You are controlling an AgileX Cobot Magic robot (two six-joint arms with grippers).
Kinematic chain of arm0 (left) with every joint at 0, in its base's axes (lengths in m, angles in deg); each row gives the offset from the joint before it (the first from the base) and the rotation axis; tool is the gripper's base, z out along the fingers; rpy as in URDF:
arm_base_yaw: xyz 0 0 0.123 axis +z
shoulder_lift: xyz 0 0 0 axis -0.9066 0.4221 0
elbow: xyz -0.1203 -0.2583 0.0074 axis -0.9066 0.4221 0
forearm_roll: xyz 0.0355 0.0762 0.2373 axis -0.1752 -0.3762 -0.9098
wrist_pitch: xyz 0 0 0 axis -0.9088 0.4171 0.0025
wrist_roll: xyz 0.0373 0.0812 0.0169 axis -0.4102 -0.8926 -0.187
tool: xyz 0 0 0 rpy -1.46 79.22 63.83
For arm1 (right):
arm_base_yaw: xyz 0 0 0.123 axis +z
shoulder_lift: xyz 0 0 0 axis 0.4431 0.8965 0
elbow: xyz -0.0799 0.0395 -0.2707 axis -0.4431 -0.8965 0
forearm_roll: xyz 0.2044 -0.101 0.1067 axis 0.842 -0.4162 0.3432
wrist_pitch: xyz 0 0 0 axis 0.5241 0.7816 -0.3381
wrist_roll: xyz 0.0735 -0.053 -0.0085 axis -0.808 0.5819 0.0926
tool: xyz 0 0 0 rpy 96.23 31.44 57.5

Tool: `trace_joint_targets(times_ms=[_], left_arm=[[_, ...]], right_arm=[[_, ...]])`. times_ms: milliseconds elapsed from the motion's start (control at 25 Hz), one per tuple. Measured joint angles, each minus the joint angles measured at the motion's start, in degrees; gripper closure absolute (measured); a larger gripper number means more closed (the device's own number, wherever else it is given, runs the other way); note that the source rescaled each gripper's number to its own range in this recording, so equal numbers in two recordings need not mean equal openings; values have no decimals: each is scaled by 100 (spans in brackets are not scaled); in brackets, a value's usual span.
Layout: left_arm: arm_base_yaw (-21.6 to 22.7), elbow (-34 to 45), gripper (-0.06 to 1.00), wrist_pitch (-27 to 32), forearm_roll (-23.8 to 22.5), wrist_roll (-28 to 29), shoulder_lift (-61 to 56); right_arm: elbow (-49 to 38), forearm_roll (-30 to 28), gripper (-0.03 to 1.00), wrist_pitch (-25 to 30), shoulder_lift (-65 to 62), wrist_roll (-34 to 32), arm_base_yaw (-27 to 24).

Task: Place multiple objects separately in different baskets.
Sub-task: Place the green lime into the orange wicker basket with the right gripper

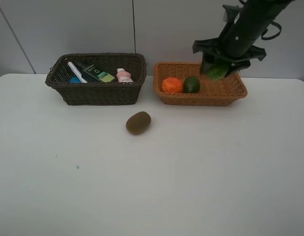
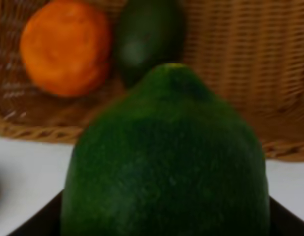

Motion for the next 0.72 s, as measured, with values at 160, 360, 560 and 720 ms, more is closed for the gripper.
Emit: trace_joint_targets(times_ms=[160, 360, 560, 720], left_arm=[[0, 0, -2, 0, 0, 0, 0], [0, 0, -2, 0, 0, 0, 0], [0, 0, -2, 0, 0, 0, 0], [0, 0, -2, 0, 0, 0, 0]], right_arm=[[8, -4, 39, -363, 327, 330, -628], [8, -25, 36, -826, 776, 423, -812], [8, -228, 18, -1059, 934, 433, -782], [8, -281, 17, -1109, 940, 433, -754]])
